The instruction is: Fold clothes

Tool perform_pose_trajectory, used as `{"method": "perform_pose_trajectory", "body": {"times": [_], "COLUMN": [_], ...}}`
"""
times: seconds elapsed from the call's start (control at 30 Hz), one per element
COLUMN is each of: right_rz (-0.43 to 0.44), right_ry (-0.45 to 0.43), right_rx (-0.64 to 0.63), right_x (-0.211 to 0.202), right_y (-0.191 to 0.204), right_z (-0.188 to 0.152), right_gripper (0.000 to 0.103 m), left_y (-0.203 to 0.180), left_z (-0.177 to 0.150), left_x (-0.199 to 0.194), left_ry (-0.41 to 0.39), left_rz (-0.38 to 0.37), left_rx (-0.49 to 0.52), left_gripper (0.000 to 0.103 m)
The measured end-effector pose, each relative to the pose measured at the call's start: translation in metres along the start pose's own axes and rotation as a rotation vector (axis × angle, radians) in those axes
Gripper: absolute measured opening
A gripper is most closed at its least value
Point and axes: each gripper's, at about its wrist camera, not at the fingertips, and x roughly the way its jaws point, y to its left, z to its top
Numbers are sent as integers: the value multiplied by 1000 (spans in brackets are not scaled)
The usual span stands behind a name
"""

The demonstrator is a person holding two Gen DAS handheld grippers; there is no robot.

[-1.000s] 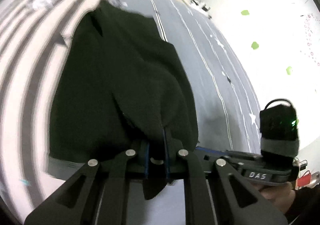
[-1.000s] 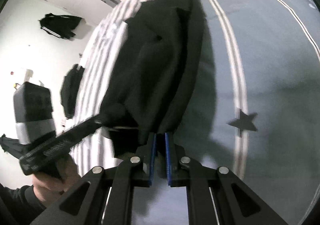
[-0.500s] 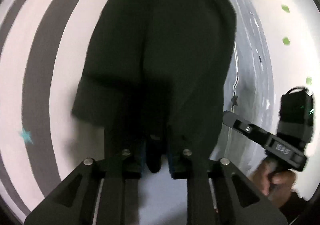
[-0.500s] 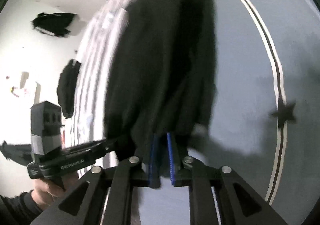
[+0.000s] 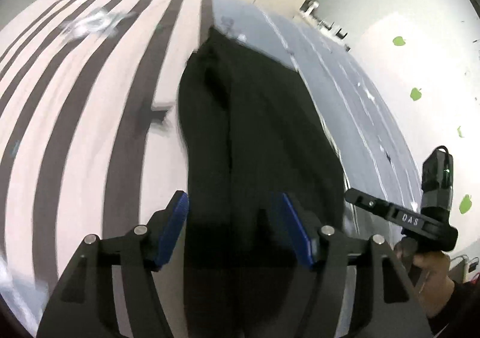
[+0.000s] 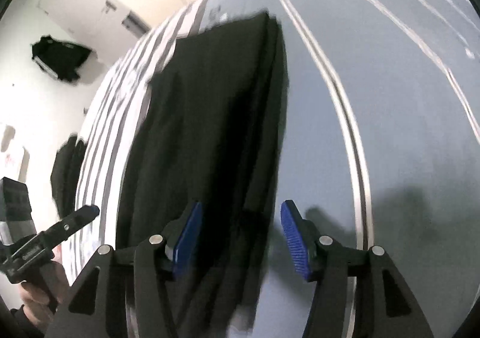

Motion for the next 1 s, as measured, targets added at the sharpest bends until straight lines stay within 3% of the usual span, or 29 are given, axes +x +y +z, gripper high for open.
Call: {"method": "perform_pose_trajectory", "body": {"times": [0.2, 0.4, 0.5, 0.57, 0.63, 0.7, 0.73, 0.87, 1.0], "right_rz": [-40, -75, -128, -148, -141, -121, -109, -56, -9], "right_ry": [-103, -181, -147, -120, -110, -106, -101, -67, -64], "right_rx": [-22, -98, -103, -93, -89, -88, -87, -60, 0], "right_x": [41, 74, 104, 121, 132, 141, 145, 159, 159], "right_y": [2, 14, 13, 7, 4, 3, 2, -6, -16], "right_z": [82, 158, 186, 197, 204, 211, 214, 231, 247], "right_gripper": [53, 53, 53, 53, 53, 51, 44, 18, 11], "left_y": [4, 0, 3, 4, 2, -1, -2, -5, -4], "left_z": [113, 188, 202, 209, 210, 212, 212, 222, 243], "left_x": [89, 152, 188, 203, 209, 212, 213, 215, 210], "left_ry": [-28, -17, 52, 71, 85, 85, 91, 103, 80], "left_rz": [-19, 5, 82, 84, 92, 107, 109, 122, 113], "left_rx": [-4, 48, 98, 120, 147, 187, 200, 226, 205], "left_gripper": [61, 61, 60, 53, 24, 12, 9, 6, 4]}}
